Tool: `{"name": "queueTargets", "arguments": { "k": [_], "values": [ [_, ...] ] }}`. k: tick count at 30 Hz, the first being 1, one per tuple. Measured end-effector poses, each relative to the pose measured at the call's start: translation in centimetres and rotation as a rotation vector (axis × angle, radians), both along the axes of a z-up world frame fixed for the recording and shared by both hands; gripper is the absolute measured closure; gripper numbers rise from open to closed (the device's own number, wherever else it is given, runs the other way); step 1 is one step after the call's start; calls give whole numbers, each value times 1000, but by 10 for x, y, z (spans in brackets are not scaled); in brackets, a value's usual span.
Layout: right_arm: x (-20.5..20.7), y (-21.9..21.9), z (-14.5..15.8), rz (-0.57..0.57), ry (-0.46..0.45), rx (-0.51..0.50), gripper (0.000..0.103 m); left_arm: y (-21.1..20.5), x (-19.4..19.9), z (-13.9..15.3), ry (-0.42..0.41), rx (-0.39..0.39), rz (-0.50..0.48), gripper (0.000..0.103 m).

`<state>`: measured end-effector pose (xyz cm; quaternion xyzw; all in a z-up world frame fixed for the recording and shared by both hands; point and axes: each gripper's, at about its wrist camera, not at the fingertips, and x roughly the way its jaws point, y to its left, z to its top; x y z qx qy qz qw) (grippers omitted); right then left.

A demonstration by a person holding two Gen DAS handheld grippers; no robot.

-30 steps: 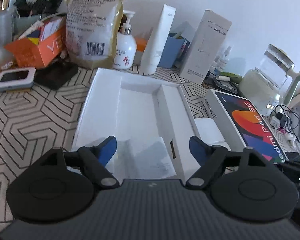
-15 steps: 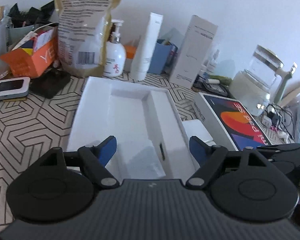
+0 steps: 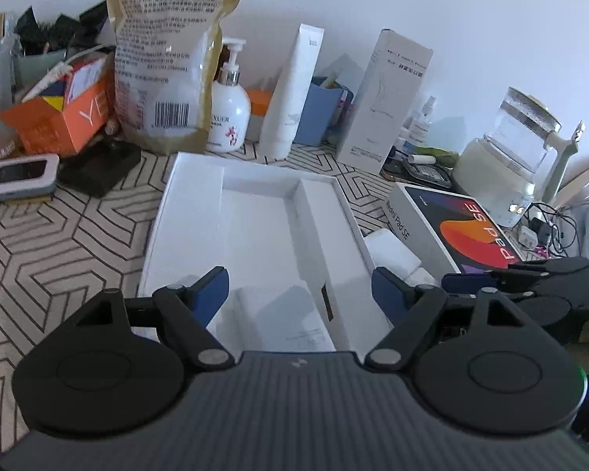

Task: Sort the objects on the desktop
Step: 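Grasp the labeled white power adapter with the right gripper, then lower the adapter into the white tray and open the right gripper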

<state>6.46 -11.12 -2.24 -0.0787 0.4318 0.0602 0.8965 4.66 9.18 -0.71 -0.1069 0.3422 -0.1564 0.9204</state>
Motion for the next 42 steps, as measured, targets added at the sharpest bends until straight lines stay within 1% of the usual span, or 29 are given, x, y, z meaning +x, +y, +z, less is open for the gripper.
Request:
{"name": "queueTargets", "arguments": {
  "k": [5,8,10,13,14,16,18,19,22,23,24,26,28,29,33,36,39,42],
  "values": [
    [5,2,-3,-5,-20,-38,55,2,1,0,10,-19,-7,23],
    [6,2,-3,1,-19,-41,54,3,-1,2,6,-34,-17,23],
    [2,1,-3,12,-7,-19,54,2,-1,4,4,-39,-17,23],
    [-7,-1,1,56,40,72,55,0,1,8,17,-52,-25,22],
    [-11,-1,4,47,28,76,56,-1,2,9,26,-58,-29,22],
    [-14,1,9,34,-25,11,55,-2,7,11,55,-63,-29,22],
    [-11,3,12,67,-60,-43,55,-4,12,15,84,-65,-29,22],
    [-6,3,12,76,-54,-45,55,-5,17,17,97,-67,-31,22],
    [14,-1,4,63,10,-22,55,-8,35,27,140,-81,-11,21],
    [20,-2,1,66,25,-28,52,-8,40,30,149,-89,-2,21],
    [23,-1,-1,72,33,-28,52,-9,44,32,150,-98,7,20],
    [26,0,-2,80,44,-23,51,-10,47,35,127,-105,15,19],
    [27,1,-3,86,56,-19,51,-11,45,33,94,-83,17,18],
    [26,1,-3,87,62,-12,48,-11,44,29,88,-72,15,18],
    [11,-3,0,98,99,74,49,-6,41,15,118,-114,-8,18],
    [-2,-3,-3,70,78,101,49,-2,34,11,121,-124,-23,18],
    [-12,5,-6,74,25,66,49,-3,30,11,99,-101,-21,18],
    [-14,10,-9,63,6,74,49,-2,31,10,105,-109,-19,18]
  ]
}}
